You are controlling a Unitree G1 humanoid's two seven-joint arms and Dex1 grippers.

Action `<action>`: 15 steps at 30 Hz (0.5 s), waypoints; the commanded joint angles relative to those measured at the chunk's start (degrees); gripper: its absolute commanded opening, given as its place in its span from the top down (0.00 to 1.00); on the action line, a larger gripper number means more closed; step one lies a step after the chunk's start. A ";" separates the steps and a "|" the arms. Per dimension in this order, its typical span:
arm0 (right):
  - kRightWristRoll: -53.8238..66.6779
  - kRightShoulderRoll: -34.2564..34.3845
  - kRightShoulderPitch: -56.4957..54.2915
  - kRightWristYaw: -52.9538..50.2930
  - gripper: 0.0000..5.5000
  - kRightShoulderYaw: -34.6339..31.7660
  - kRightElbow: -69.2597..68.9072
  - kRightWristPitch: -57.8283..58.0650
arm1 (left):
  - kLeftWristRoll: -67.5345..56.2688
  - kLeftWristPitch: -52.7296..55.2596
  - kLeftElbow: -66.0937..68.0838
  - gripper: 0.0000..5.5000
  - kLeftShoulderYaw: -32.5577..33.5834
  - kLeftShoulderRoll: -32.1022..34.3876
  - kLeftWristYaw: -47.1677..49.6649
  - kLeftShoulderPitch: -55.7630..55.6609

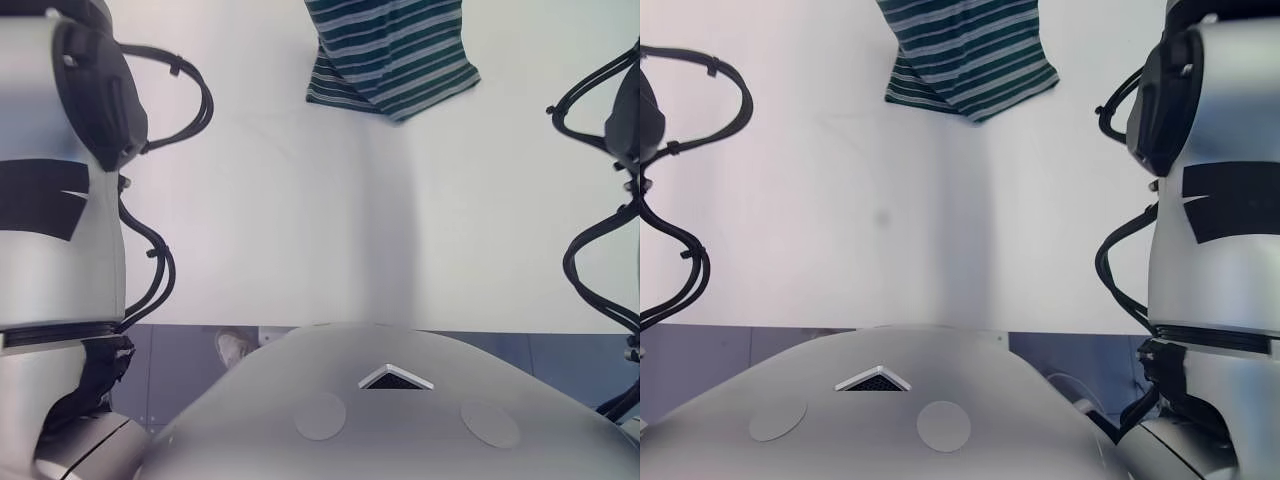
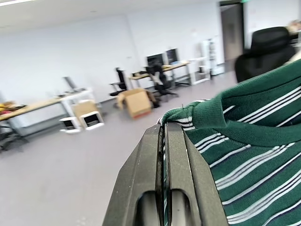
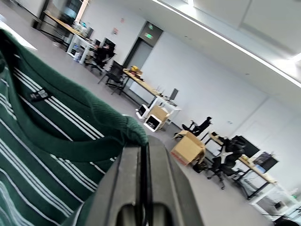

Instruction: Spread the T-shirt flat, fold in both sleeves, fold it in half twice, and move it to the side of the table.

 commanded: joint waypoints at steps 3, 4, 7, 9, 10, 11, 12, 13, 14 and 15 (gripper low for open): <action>-7.41 -1.64 -8.78 -10.44 1.00 1.71 5.37 -2.48 | 3.77 0.67 1.28 1.00 1.71 3.10 4.98 -9.92; -8.46 -2.03 -9.42 -10.42 1.00 2.06 5.53 -3.17 | 4.20 0.61 1.29 1.00 2.00 3.67 4.54 -10.84; -10.53 -4.06 -8.63 -2.34 1.00 3.58 4.84 -7.52 | 4.95 1.02 1.07 1.00 2.52 6.02 -1.02 -11.30; -9.14 -7.61 -2.89 18.25 1.00 5.42 1.14 -14.48 | 5.13 3.14 0.07 1.00 1.04 9.42 -17.60 -8.12; -6.42 -10.38 2.39 30.84 1.00 6.37 -4.40 -15.99 | 5.14 4.57 -1.50 1.00 -0.69 11.87 -30.88 -5.04; -1.16 -14.63 10.84 42.78 1.00 7.66 -16.50 -12.98 | 3.97 8.54 -5.72 1.00 -2.92 15.02 -45.97 -0.23; 5.81 -20.42 21.51 51.09 1.00 8.99 -33.40 -5.67 | -3.50 16.96 -20.74 1.00 -7.70 21.12 -57.00 10.58; 13.26 -27.74 32.76 56.97 1.00 10.47 -51.31 2.30 | -14.52 25.23 -40.45 1.00 -12.66 30.53 -63.34 24.78; 20.52 -34.20 42.61 59.53 1.00 11.10 -67.26 10.12 | -25.71 32.01 -58.55 1.00 -16.13 39.85 -65.78 38.59; 27.05 -38.02 49.74 59.10 1.00 11.10 -79.64 18.16 | -32.52 36.08 -71.42 1.00 -17.76 45.64 -66.21 49.87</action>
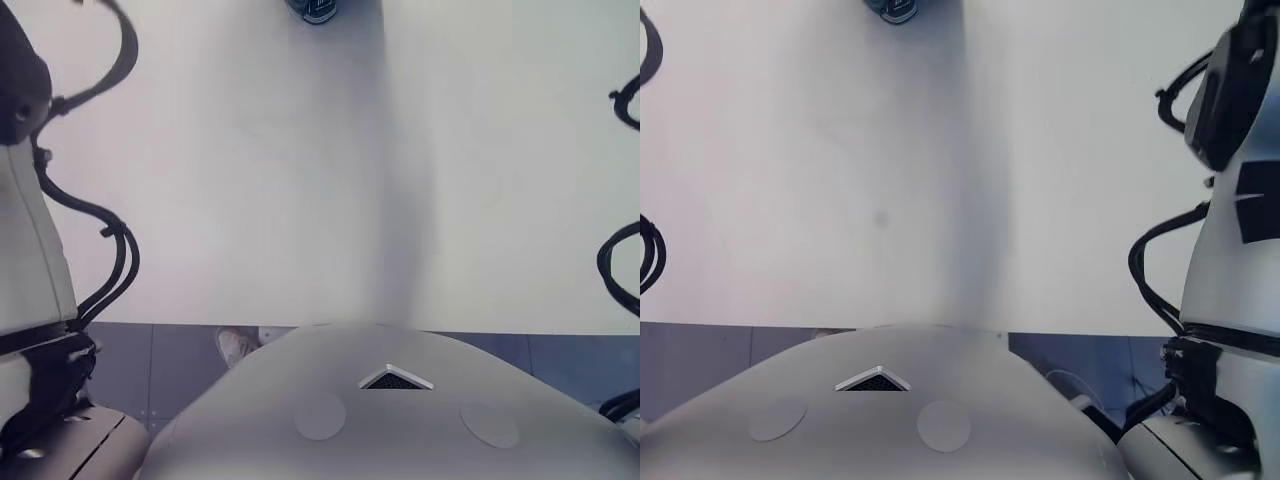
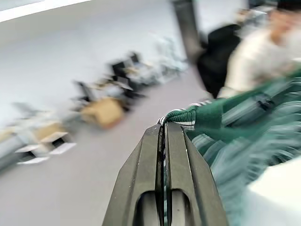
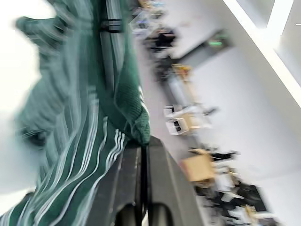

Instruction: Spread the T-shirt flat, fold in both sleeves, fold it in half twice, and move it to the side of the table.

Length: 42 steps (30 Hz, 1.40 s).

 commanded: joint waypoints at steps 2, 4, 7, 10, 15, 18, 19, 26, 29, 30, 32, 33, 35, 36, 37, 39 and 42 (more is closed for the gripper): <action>32.25 -28.60 49.67 22.67 1.00 8.04 -78.54 34.21 | -29.80 26.71 -71.25 1.00 -16.74 32.43 -29.66 62.03; 26.44 -26.27 58.08 18.48 1.00 11.79 -85.43 34.46 | -23.13 25.45 -73.14 1.00 -16.06 26.32 -26.42 70.92; 19.96 -21.15 65.12 12.83 1.00 13.36 -90.48 37.77 | -17.19 23.52 -73.23 1.00 -14.84 20.06 -18.56 77.16; 12.24 -23.36 71.37 13.32 1.00 12.86 -90.50 35.12 | -14.96 24.02 -73.88 1.00 -12.26 13.39 -10.76 76.77; 10.21 -27.74 76.83 13.99 0.80 11.80 -91.20 36.51 | -12.65 26.64 -77.01 0.82 -17.80 2.07 -2.54 69.18; 13.62 -27.18 76.00 12.83 0.77 8.68 -92.03 39.06 | -6.12 20.85 -70.19 0.82 -21.89 -4.29 3.70 62.95; 16.71 -26.56 74.55 13.22 0.77 6.81 -92.02 40.56 | -3.47 18.18 -67.63 0.82 -23.04 -5.31 5.66 61.80; 28.15 -21.33 61.98 10.17 0.76 -1.35 -84.15 48.28 | 2.18 10.99 -63.76 0.73 -25.68 -5.97 6.79 61.96; 24.92 -20.02 60.93 7.71 0.76 0.84 -79.33 46.85 | 1.84 10.89 -63.23 0.72 -24.95 -7.09 7.22 61.29; 23.15 -19.46 60.64 6.87 0.76 2.09 -77.31 46.10 | 1.54 10.99 -63.15 0.72 -24.69 -7.56 7.33 61.06; 18.41 -18.58 60.08 5.06 0.76 4.96 -72.66 43.59 | 1.54 10.97 -62.51 0.72 -24.49 -8.56 7.78 60.56; 15.23 -18.18 59.89 3.89 0.76 6.79 -69.78 41.69 | 1.74 10.77 -61.75 0.72 -24.56 -9.40 8.18 60.23; 9.88 -17.64 59.49 2.12 0.76 9.74 -65.06 38.32 | 2.59 9.80 -60.22 0.78 -24.97 -10.67 8.91 59.80; 7.81 -17.42 59.23 1.68 0.76 10.76 -63.29 36.98 | 3.28 9.03 -59.58 0.83 -25.26 -10.83 9.18 59.72; 6.03 -17.22 59.15 1.34 0.76 11.67 -61.78 35.83 | 3.76 8.36 -59.13 0.86 -25.18 -10.74 9.47 59.75; 3.09 -16.52 59.07 0.55 0.76 12.97 -59.29 34.11 | 4.06 7.54 -58.25 0.94 -24.41 -10.74 10.00 59.55; -1.89 -15.39 58.53 -1.19 0.76 15.08 -54.69 32.58 | 4.23 6.03 -57.62 1.00 -24.31 -9.95 9.38 59.84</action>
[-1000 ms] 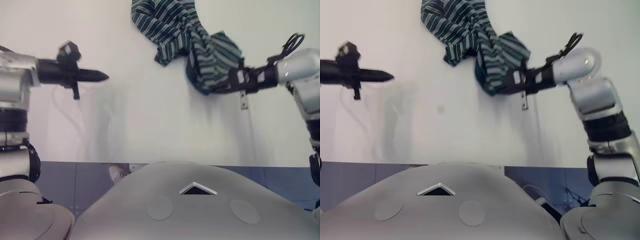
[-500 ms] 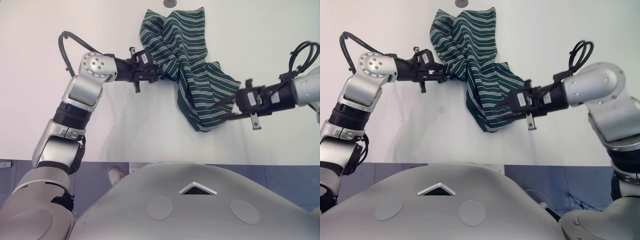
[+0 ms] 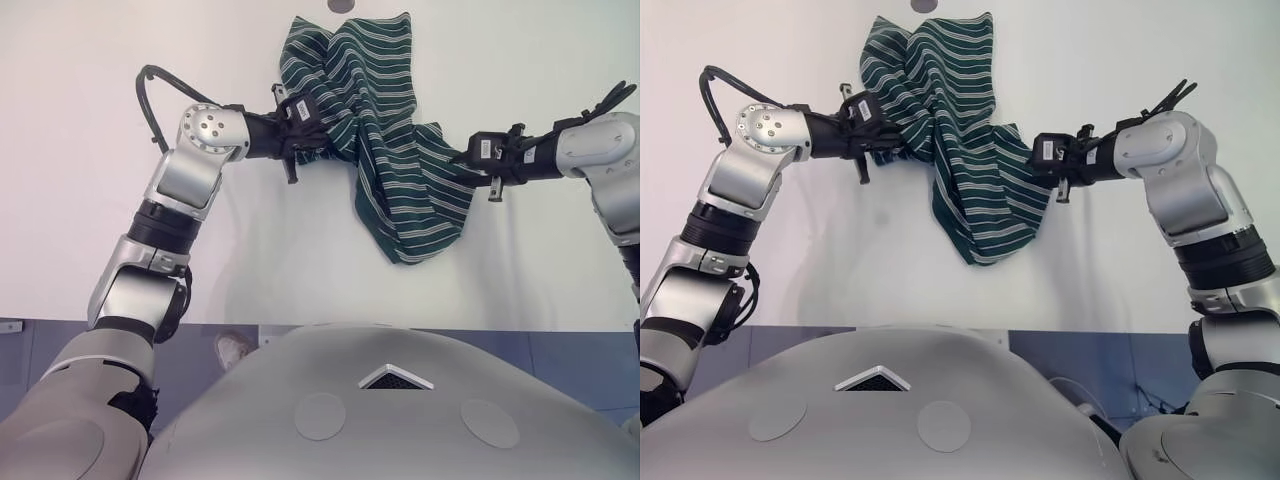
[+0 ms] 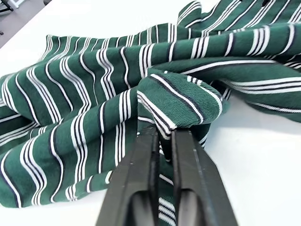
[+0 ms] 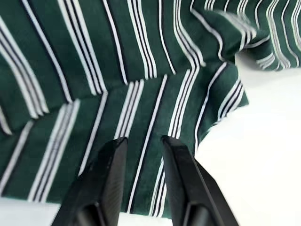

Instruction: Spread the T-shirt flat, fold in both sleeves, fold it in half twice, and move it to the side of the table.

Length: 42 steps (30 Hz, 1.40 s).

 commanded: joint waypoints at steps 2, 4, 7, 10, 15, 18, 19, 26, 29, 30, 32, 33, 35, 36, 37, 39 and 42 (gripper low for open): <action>-6.72 0.47 -1.25 -1.77 0.76 2.71 6.08 -1.87 | 1.74 -3.25 -2.97 1.00 0.86 6.29 -3.46 1.95; -7.76 -0.92 0.54 -1.60 0.76 2.60 6.65 -1.35 | 2.46 -4.85 -7.63 1.00 3.37 14.73 -6.97 5.69; -8.32 -3.56 4.23 -1.71 0.76 1.59 5.92 -0.21 | 1.14 -4.35 -13.23 1.00 8.43 25.86 -12.27 11.36; -7.95 -5.20 6.70 -1.16 0.76 -0.07 4.74 0.91 | 1.57 -2.78 -16.94 1.00 10.69 31.57 -13.81 17.47; -6.62 -4.98 8.68 -0.77 0.76 -1.92 1.60 2.47 | 6.63 -2.84 -15.53 1.00 9.27 29.24 -7.78 20.64; -3.58 -4.61 9.69 0.51 0.76 -3.93 -2.06 4.16 | 6.15 0.69 -16.71 0.90 9.25 30.22 -8.73 23.93; -2.74 -5.25 10.36 1.07 0.76 -4.54 -3.35 4.31 | 5.39 1.00 -17.74 0.90 9.32 32.94 -11.57 26.03; 7.27 -4.11 5.67 0.96 0.76 -14.91 -8.04 6.27 | -11.31 9.50 -9.98 0.93 17.47 21.73 -13.14 4.25; 4.36 7.89 -11.32 -8.14 0.76 -12.59 6.96 4.75 | -4.98 4.36 4.52 1.00 10.57 7.63 -4.14 -6.20; 2.34 12.59 -16.08 -12.28 0.76 -11.00 14.08 3.65 | -1.72 1.15 12.46 1.00 7.93 2.76 -0.45 -10.18; -1.56 20.25 -22.67 -19.17 0.76 -7.94 27.41 0.78 | 5.29 -5.66 28.76 1.00 3.19 -4.46 7.36 -17.31; -3.28 23.43 -24.97 -21.75 0.76 -6.55 33.54 -1.09 | 8.25 -8.05 36.02 1.00 1.39 -6.97 10.98 -20.19; -5.46 29.72 -28.47 -27.28 0.76 -5.06 45.52 -3.48 | 13.20 -11.28 46.81 1.00 -1.68 -9.97 16.76 -23.47; -5.93 31.92 -29.67 -28.90 0.76 -4.83 49.94 -4.17 | 14.33 -11.73 50.47 1.00 -2.08 -10.73 18.14 -24.18; -6.84 33.27 -30.24 -29.61 0.76 -4.00 53.44 -4.90 | 16.03 -13.18 52.67 1.00 -3.37 -10.29 17.91 -24.14; -9.48 33.35 -29.36 -28.58 0.76 -1.74 58.08 -6.63 | 16.13 -14.56 54.30 1.00 -3.34 -8.83 13.71 -22.96; -12.19 29.67 -25.20 -24.27 0.76 0.78 57.30 -8.63 | 14.73 -14.16 52.29 1.00 -1.68 -6.13 9.13 -19.50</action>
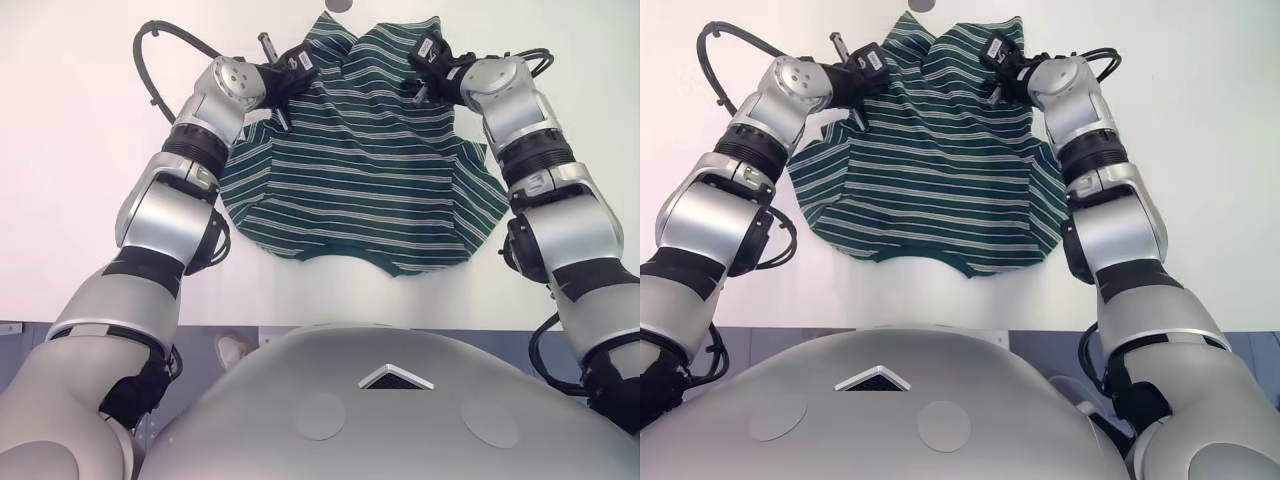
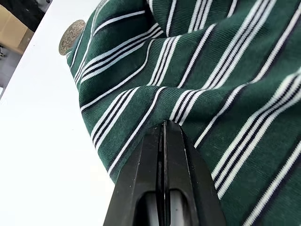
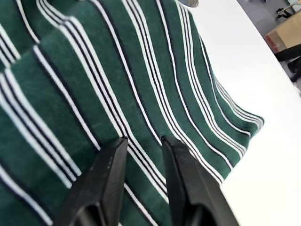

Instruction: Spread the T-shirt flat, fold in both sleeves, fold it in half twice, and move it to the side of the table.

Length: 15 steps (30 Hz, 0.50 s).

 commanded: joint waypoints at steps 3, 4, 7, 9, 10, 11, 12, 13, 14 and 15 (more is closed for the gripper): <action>-1.76 -7.49 8.43 7.30 0.76 1.61 -5.61 1.46 | -2.36 5.94 -6.24 1.00 3.40 5.43 -6.41 10.60; -1.77 -8.07 9.09 7.37 0.76 1.50 -6.86 2.09 | -2.84 7.22 -8.17 1.00 4.02 5.52 -6.42 11.80; -2.53 -9.10 10.23 8.09 0.76 2.14 -11.49 3.96 | -3.55 11.28 -14.17 1.00 4.80 5.63 -6.44 14.47; -2.17 -9.98 11.40 10.44 0.76 2.61 -16.25 5.86 | -3.72 14.12 -18.59 1.00 5.01 6.20 -6.92 16.25; -2.50 -10.74 12.26 11.97 0.76 3.33 -18.45 6.84 | -3.52 15.35 -20.46 1.00 4.88 6.66 -7.06 17.08; -2.79 -12.03 13.72 14.17 0.76 4.20 -21.40 7.80 | -3.57 16.73 -22.44 1.00 4.99 7.22 -7.17 17.98; -3.08 -13.33 15.08 15.97 0.76 4.85 -24.28 8.84 | -3.67 18.00 -24.37 1.00 5.10 7.80 -7.37 18.81; -3.41 -14.64 16.28 17.20 0.76 5.13 -27.05 9.74 | -3.79 19.31 -26.22 1.00 5.36 8.37 -7.40 19.55; -3.59 -15.51 17.08 17.50 0.76 5.00 -29.15 10.35 | -3.96 20.51 -27.90 1.00 5.61 8.80 -7.42 20.21; -3.48 -15.07 16.64 15.86 0.76 4.04 -28.45 10.46 | -4.25 21.57 -29.31 1.00 5.89 8.88 -7.41 20.62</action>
